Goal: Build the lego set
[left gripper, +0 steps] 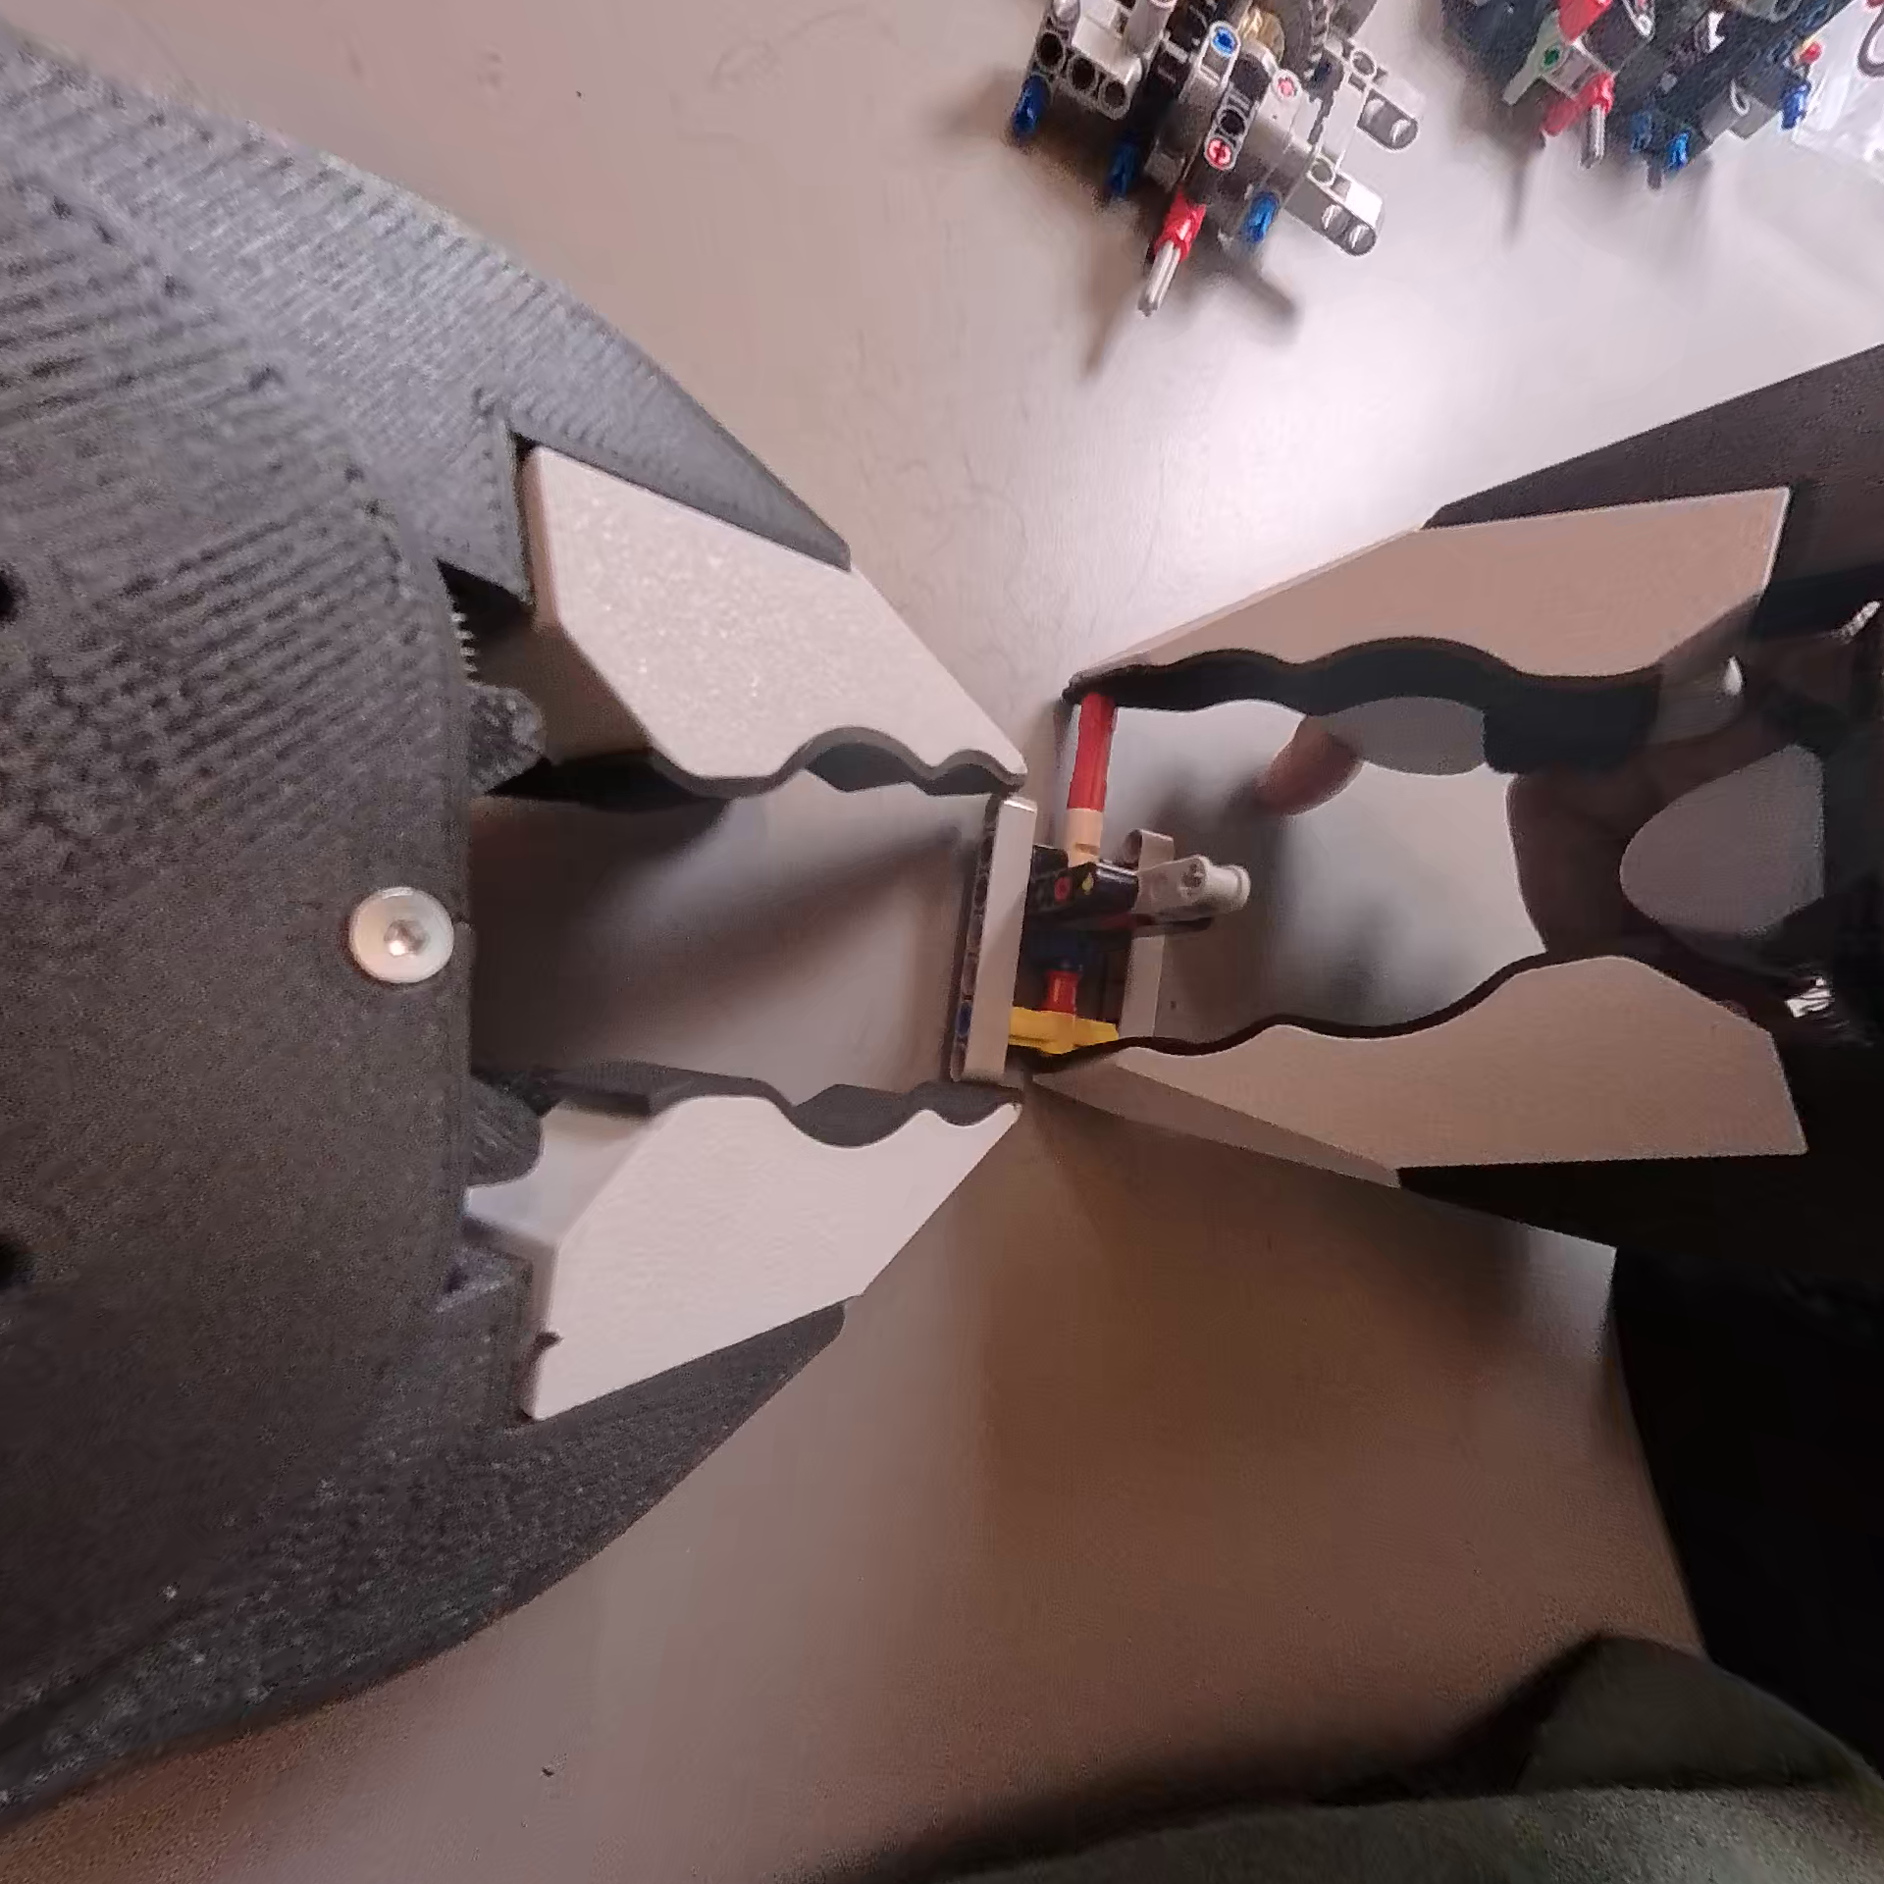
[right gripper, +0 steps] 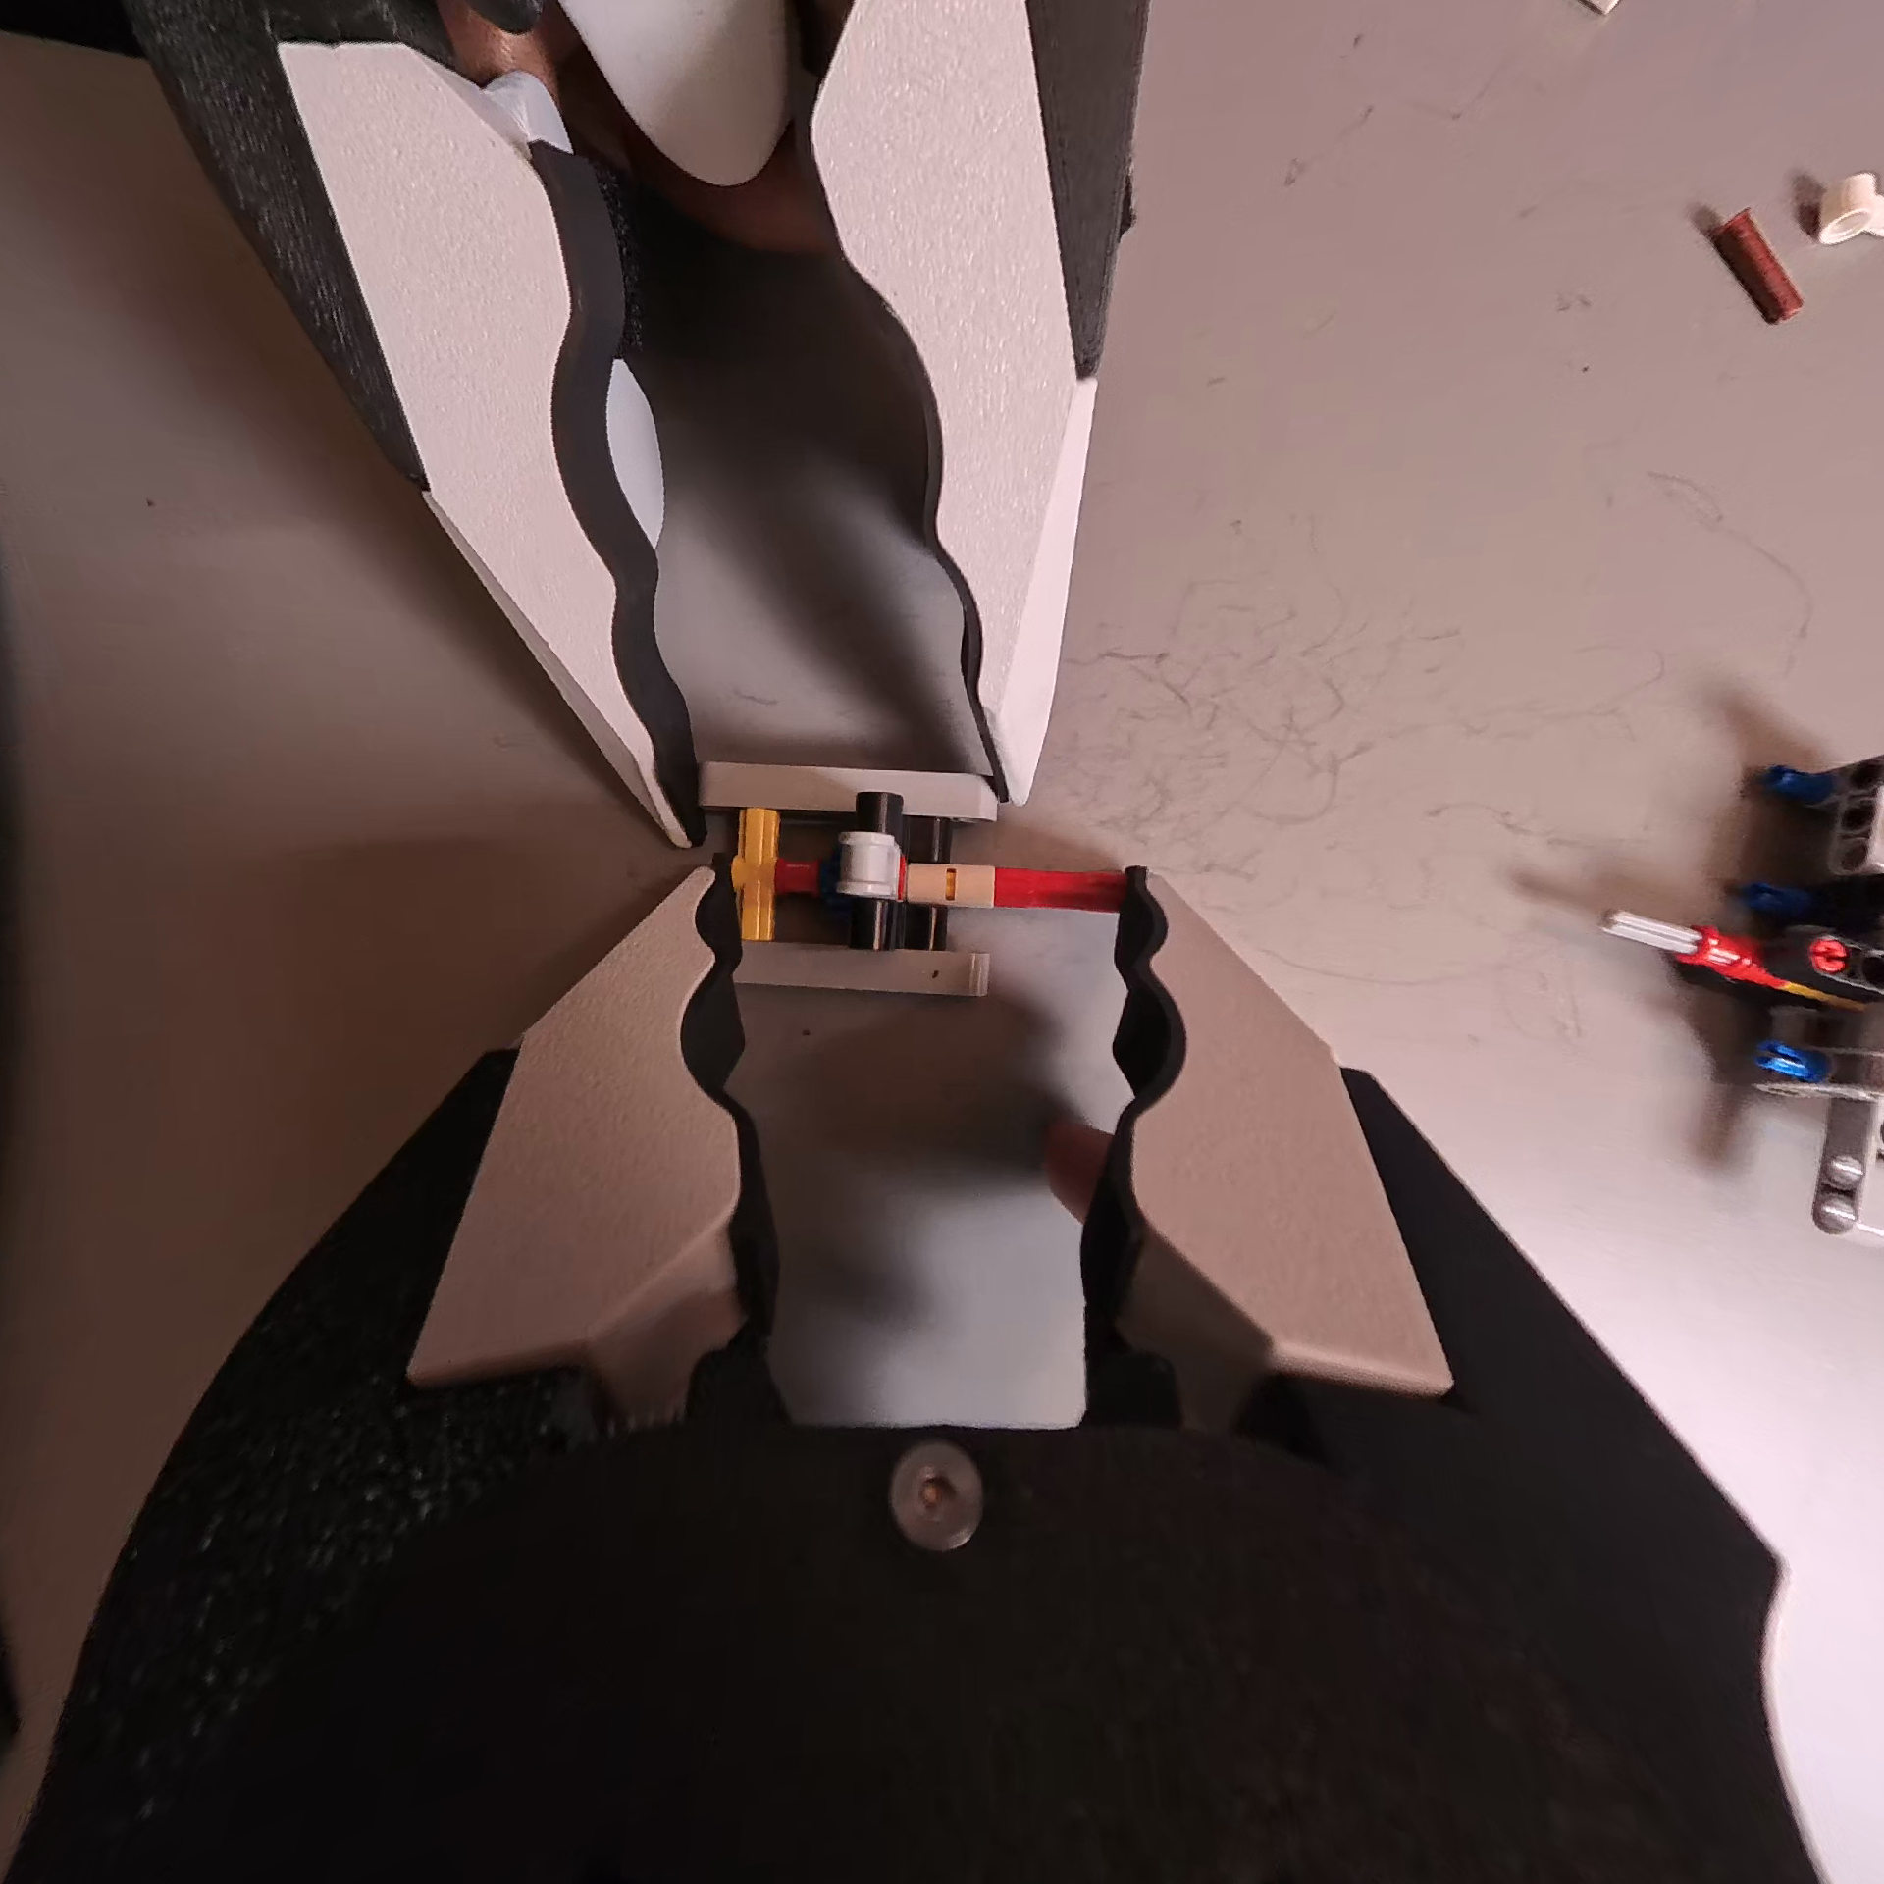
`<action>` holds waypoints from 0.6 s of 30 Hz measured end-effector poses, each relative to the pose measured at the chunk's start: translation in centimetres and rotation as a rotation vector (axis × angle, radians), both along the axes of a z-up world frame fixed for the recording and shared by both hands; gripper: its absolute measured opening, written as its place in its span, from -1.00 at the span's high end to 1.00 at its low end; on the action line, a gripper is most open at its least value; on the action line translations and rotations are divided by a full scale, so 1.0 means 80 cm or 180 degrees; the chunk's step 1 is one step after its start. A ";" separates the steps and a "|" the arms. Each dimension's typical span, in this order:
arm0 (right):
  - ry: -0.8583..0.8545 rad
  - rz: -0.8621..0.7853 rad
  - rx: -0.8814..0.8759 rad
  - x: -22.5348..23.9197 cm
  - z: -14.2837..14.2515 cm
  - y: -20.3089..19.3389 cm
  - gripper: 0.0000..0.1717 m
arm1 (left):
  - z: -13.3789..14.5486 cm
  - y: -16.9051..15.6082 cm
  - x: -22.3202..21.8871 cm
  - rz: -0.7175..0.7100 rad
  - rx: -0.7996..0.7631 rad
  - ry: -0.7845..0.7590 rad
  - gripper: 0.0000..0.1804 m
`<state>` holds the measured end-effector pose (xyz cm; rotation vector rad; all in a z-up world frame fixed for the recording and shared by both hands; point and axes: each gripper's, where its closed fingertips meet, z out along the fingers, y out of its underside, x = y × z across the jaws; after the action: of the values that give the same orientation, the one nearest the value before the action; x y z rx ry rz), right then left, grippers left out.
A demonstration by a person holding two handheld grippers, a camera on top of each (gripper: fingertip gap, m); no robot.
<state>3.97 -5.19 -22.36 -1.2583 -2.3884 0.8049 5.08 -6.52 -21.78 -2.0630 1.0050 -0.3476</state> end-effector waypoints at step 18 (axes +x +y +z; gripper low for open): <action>0.0223 -0.0179 0.0025 0.002 0.009 0.001 0.09 | -0.002 0.003 -0.002 0.0150 -0.0123 -0.0053 0.38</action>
<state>4.10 -5.10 -21.64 -1.2672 -2.2886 0.8086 4.89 -6.28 -21.93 -2.1116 0.9448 -0.3619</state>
